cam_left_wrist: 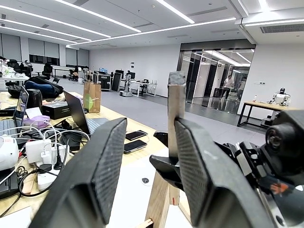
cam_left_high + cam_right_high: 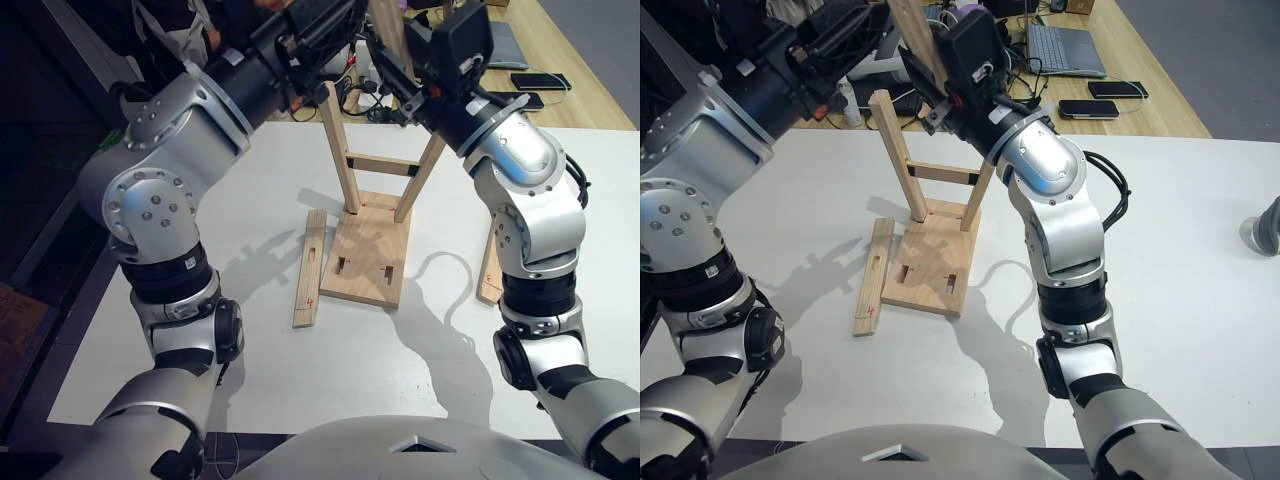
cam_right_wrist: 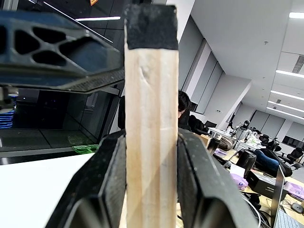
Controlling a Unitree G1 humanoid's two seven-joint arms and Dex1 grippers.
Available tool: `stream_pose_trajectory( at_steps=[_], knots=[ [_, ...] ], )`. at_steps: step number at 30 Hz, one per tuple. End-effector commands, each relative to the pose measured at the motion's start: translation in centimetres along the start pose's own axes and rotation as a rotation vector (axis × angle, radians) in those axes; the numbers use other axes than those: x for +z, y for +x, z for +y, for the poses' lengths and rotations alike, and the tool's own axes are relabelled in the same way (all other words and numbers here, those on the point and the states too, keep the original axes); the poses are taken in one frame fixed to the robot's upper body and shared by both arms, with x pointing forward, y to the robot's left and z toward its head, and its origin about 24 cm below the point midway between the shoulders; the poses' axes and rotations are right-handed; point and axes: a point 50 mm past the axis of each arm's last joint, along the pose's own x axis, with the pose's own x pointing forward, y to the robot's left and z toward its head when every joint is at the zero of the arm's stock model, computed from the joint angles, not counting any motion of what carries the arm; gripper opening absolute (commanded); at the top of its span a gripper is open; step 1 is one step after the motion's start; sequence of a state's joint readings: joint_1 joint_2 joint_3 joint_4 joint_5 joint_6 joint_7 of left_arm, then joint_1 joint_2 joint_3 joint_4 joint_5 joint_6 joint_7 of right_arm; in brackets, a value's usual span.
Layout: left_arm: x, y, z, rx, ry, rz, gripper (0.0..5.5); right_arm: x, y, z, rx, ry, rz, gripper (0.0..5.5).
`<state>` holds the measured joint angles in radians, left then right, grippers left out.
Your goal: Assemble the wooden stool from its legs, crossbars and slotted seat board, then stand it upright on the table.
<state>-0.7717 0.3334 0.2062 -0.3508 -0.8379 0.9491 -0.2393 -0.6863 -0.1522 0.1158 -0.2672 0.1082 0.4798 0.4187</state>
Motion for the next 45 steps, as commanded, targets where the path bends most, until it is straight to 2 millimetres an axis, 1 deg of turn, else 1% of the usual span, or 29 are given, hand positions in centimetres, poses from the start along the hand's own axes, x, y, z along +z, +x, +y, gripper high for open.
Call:
stream_pose_trajectory(
  at_steps=[1,5,13,17,23,24,26,28,34,38,39,41,44,45],
  knots=[
    [0.1,0.5,-1.3,-0.076,-0.004,0.003,1.82,0.3,0.4,0.7,0.03,0.006,-0.013,1.25],
    [0.0,0.4,-1.7,-0.121,0.0,0.015,1.82,0.3,0.6,0.9,0.04,0.009,-0.018,1.25],
    [0.2,0.4,-1.0,-0.081,0.008,0.006,1.82,0.1,0.0,1.8,0.112,0.014,-0.014,1.25],
    [-0.1,0.5,-1.3,-0.102,0.015,0.016,1.82,0.0,-0.2,2.0,0.128,0.012,-0.012,1.25],
    [-1.0,0.4,-1.5,-0.102,0.037,0.059,1.07,0.0,-0.1,2.1,0.133,0.011,-0.014,1.25],
    [-1.0,0.4,-1.4,-0.095,0.037,0.058,0.97,0.0,-0.1,2.2,0.137,0.011,-0.014,1.25],
    [-0.7,0.5,-1.3,-0.083,0.037,0.043,0.61,-0.1,-0.2,2.3,0.146,0.006,-0.01,1.25],
    [-0.6,0.6,-1.1,-0.074,0.037,0.039,0.43,-0.2,-0.3,2.4,0.152,0.002,-0.007,1.25],
    [-0.6,0.9,0.0,0.021,0.024,0.018,0.41,-0.4,-0.1,2.5,0.12,-0.02,-0.001,1.25],
    [-0.5,0.9,0.6,0.063,0.018,0.008,0.41,-0.6,-0.1,2.8,0.136,-0.029,0.009,1.25],
    [-0.5,0.8,0.7,0.071,0.012,0.001,0.41,-0.6,-0.1,2.8,0.13,-0.033,0.007,1.63],
    [-0.5,0.7,0.7,0.093,0.003,-0.012,0.41,-0.5,-0.2,2.5,0.108,-0.03,-0.006,2.02],
    [-0.8,0.6,0.8,0.133,-0.003,-0.027,0.4,-0.5,-0.2,1.8,0.065,-0.04,-0.017,2.46],
    [-0.6,0.5,1.0,0.15,-0.004,-0.038,0.4,-0.5,-0.1,1.3,0.023,-0.036,-0.019,2.63]
  ],
)
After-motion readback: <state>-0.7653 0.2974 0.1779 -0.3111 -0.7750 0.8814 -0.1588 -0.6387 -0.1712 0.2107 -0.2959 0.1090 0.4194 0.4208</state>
